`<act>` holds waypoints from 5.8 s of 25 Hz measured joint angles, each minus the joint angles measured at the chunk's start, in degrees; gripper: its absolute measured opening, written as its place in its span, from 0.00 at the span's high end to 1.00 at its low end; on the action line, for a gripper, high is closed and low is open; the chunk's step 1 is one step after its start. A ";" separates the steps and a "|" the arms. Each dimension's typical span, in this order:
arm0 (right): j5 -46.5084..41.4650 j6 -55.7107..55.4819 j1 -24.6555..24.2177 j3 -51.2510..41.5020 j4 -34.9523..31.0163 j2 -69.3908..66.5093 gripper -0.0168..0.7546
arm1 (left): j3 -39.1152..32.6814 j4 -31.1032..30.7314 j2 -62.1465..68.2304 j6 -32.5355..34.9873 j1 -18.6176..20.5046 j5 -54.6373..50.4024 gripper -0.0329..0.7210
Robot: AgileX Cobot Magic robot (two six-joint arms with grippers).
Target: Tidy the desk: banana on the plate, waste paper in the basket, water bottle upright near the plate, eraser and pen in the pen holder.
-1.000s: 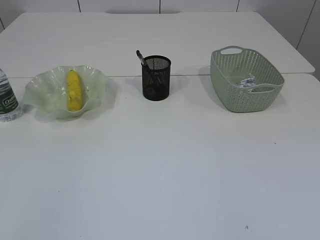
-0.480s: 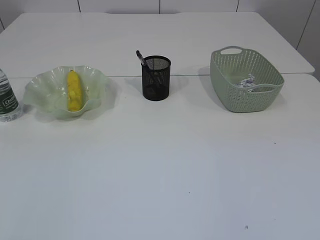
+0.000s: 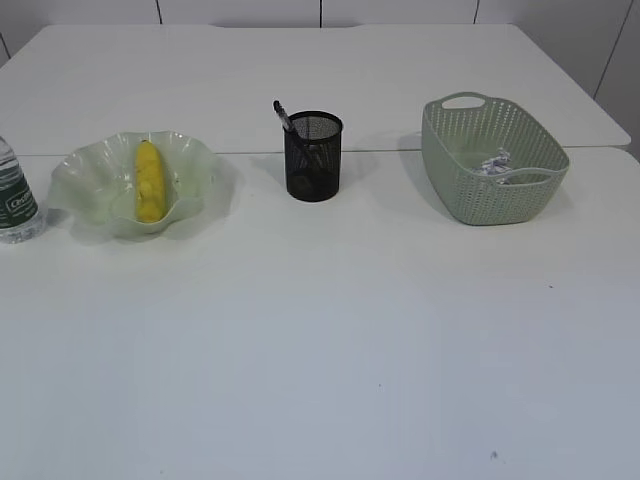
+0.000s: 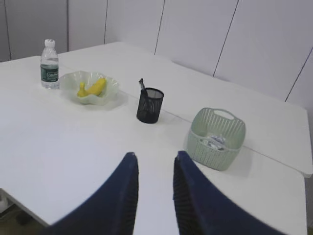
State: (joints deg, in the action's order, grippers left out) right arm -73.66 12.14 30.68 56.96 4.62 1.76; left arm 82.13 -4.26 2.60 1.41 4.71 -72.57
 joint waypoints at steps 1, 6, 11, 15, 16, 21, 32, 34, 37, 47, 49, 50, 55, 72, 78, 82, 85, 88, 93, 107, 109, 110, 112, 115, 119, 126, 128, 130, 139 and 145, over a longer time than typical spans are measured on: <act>0.00 0.00 0.00 -1.21 -0.55 0.00 0.73 | -0.55 0.00 -0.56 0.00 0.00 0.00 0.65; 0.00 0.00 0.00 -8.00 -3.68 0.00 0.73 | -7.47 1.62 -2.23 0.00 0.00 -0.03 0.65; 0.00 0.00 0.00 -14.13 -5.75 0.00 0.73 | -13.75 6.81 -2.23 0.00 0.63 -0.03 0.65; 0.00 0.00 0.00 -19.19 -8.17 0.00 0.73 | -18.61 9.70 -2.23 0.00 1.35 -0.03 0.65; 0.24 0.12 0.00 -20.16 -8.77 0.00 0.73 | -19.71 10.01 -2.23 0.00 1.45 -0.03 0.65; 6.68 0.24 0.00 -25.26 -10.99 -0.10 0.73 | -23.06 10.39 -2.23 0.00 1.45 -0.03 0.65; 7.37 0.34 0.00 -28.06 -12.55 -0.21 0.73 | -33.73 10.27 -2.23 1.47 1.45 -0.03 0.65; 7.37 0.44 0.00 -28.06 -12.55 -0.21 0.73 | -37.03 10.27 -2.23 1.59 1.45 0.87 0.65; 7.38 0.44 0.00 -28.06 -12.55 -0.21 0.73 | -40.48 10.09 -2.23 2.28 1.45 3.19 0.65; 7.49 0.44 0.00 -28.06 -12.55 -0.21 0.73 | -52.23 9.95 -2.23 3.37 1.45 8.45 0.65; 7.49 0.44 0.00 -28.06 -12.55 -0.21 0.73 | -52.71 9.95 -2.23 3.48 1.45 8.53 0.65; 7.49 0.44 0.00 -28.06 -12.55 -0.21 0.73 | -52.75 9.95 -2.23 3.48 1.45 8.69 0.65; 7.49 0.44 0.00 -28.06 -12.55 -0.21 0.73 | -52.75 9.95 -2.23 3.48 1.45 8.82 0.65; 7.49 0.55 -6.51 -28.06 -12.69 -0.21 0.73 | -52.84 9.95 -2.23 3.55 1.45 8.82 0.65; 7.49 0.55 -24.00 -28.06 -12.69 -0.21 0.73 | -52.84 10.07 -2.23 3.55 1.45 8.82 0.65; 7.49 0.55 -30.55 -28.06 -12.69 -0.21 0.73 | -52.84 10.07 -2.23 3.55 0.63 8.82 0.65; 7.49 0.55 -33.76 -28.06 -12.69 -0.21 0.73 | -52.84 10.17 -2.23 3.60 -1.15 8.82 0.65; 7.49 0.55 -34.95 -28.06 -12.69 -0.21 0.73 | -52.84 10.17 -2.23 3.60 -2.68 8.82 0.65; 7.49 0.55 -34.98 -28.06 -11.57 -0.21 0.73 | -52.84 10.17 -2.23 3.60 -2.88 8.82 0.65; 7.49 0.55 -34.98 -28.06 -10.31 -0.21 0.73 | -52.84 10.17 -2.23 3.60 -2.88 8.82 0.65; 7.49 0.55 -34.98 -28.06 -10.31 -0.21 0.73 | -52.84 10.17 -2.23 3.60 -2.88 8.82 0.65; 7.49 -0.11 -34.98 -28.06 -10.31 -0.21 0.73 | -52.84 10.17 -2.23 3.60 -2.88 8.82 0.65; 7.49 -1.97 -34.98 -28.06 -10.31 -0.21 0.73 | -52.84 10.17 -2.23 3.60 -2.88 8.82 0.65; 7.67 -3.70 -34.98 -28.19 -10.31 -0.21 0.73 | -52.84 10.06 -2.23 3.60 -2.88 8.82 0.65; 7.72 -4.01 -34.98 -28.19 -10.31 -0.21 0.73 | -52.84 10.06 -2.23 3.60 -2.88 8.82 0.65; 7.81 -4.11 -34.98 -28.19 -10.31 -0.21 0.73 | -52.84 9.96 -2.23 3.69 -2.88 8.82 0.65; 7.81 -4.11 -34.98 -28.19 -10.31 -0.21 0.73 | -52.84 9.96 -2.23 3.69 -2.88 8.82 0.65; 7.94 -4.11 -34.98 -28.19 -10.31 -0.21 0.73 | -52.84 9.96 -2.23 3.69 -2.88 8.82 0.65; 7.94 -4.11 -34.98 -28.19 -10.31 -0.21 0.73 | -52.84 9.96 -2.23 3.69 -2.88 8.82 0.65; 7.94 -4.11 -34.98 -28.19 -10.31 -0.21 0.73 | -52.84 9.96 -2.23 3.69 -2.88 8.82 0.65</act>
State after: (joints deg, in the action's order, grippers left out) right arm -65.72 8.03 -4.31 28.76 -5.69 1.55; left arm 29.29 5.70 0.37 5.09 1.83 -63.75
